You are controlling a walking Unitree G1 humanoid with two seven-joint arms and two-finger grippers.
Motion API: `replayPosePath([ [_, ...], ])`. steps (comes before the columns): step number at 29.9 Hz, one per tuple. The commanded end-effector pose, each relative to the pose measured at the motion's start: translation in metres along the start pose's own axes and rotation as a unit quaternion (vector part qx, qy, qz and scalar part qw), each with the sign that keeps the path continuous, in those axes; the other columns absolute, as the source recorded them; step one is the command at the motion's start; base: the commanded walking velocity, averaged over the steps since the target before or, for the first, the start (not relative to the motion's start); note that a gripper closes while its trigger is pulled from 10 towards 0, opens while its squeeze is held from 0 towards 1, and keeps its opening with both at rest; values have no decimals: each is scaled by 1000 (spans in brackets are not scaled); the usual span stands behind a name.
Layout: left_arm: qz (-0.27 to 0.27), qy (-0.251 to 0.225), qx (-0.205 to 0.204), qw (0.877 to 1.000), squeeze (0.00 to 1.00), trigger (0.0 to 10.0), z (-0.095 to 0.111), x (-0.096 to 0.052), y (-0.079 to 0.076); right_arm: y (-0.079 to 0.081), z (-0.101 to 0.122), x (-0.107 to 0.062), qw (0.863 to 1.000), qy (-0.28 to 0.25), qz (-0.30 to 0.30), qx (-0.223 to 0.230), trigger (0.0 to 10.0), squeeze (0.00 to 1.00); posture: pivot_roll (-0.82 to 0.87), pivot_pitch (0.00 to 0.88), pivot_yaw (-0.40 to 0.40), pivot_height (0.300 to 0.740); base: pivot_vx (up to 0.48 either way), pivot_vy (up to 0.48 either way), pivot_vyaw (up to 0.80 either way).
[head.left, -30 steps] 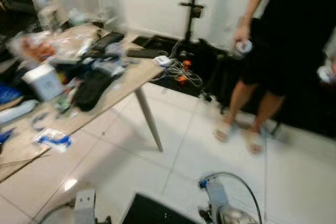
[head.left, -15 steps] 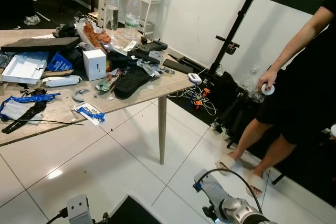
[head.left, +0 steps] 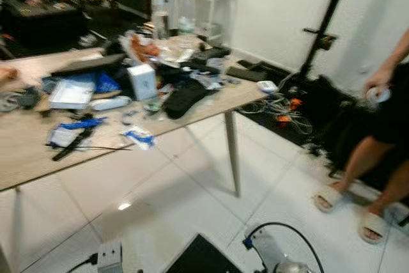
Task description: Picking trash to rubbish bin
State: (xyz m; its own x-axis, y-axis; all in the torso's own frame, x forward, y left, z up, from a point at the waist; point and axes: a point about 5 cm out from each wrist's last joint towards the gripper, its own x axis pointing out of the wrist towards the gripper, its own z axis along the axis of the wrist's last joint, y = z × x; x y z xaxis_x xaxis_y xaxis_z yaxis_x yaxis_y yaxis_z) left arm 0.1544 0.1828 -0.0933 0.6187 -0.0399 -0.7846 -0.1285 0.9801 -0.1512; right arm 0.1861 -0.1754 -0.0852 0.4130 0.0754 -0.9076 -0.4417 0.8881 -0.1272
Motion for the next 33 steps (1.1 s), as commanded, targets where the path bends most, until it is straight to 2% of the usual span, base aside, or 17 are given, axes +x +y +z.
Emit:
replayPosePath([
  [1, -15, 18, 21, 1000, 0, 10000, -6, 0, -4, -3, -5, -1, 1000, 5, -8, 16, 10000, 0, 50, 0, 17, 740, 0, 0, 800],
  [8, -48, 35, 56, 997, 0, 10000, -10, 1, -17, -4, -10, -1, 999, 7, -15, 34, 10000, 0, 14, 3, 46, 740, 0, 0, 800],
  [15, -55, 39, 58, 996, 0, 10000, -12, 1, -20, -8, -10, -2, 998, -3, -25, 63, 10000, 0, 5, 10, 49, 740, 0, 0, 800],
  [21, -58, 42, 59, 996, 0, 10000, -13, 0, -20, -32, 6, -6, 990, -47, -71, 115, 10000, 0, -11, 9, 63, 740, 0, 0, 800],
  [23, -54, 43, 59, 996, 0, 10000, -13, 0, -18, -40, 13, -8, 985, -64, -87, 132, 10000, 0, -16, 11, 69, 740, 0, 0, 800],
  [25, -45, 42, 56, 997, 0, 10000, -11, 0, -14, -59, 30, -13, 976, -106, -119, 151, 10000, 0, -33, 12, 78, 740, 0, 0, 800],
  [26, -45, 42, 56, 997, 0, 10000, -11, 0, -14, -59, 30, -13, 976, -106, -119, 151, 10000, 0, -33, 12, 78, 740, 0, 0, 800],
  [29, -42, 42, 58, 997, 0, 10000, -9, 1, -11, -76, 53, -21, 964, -159, -136, 163, 10000, 0, -49, 12, 88, 740, 0, 0, 796],
  [31, -44, 44, 66, 996, 0, 10000, -7, 1, -10, -85, 75, -28, 954, -211, -120, 177, 10000, 0, -63, 12, 96, 740, 0, 0, 0],
  [32, -44, 44, 66, 996, 0, 10000, -7, 1, -10, -85, 75, -28, 954, -211, -120, 177, 10000, 0, -63, 12, 96, 740, 0, 0, 0],
  [33, -45, 43, 71, 996, 0, 10000, -5, 1, -10, -90, 91, -33, 943, -254, -87, 196, 10000, 0, -73, 12, 99, 740, 0, 0, 0],
])
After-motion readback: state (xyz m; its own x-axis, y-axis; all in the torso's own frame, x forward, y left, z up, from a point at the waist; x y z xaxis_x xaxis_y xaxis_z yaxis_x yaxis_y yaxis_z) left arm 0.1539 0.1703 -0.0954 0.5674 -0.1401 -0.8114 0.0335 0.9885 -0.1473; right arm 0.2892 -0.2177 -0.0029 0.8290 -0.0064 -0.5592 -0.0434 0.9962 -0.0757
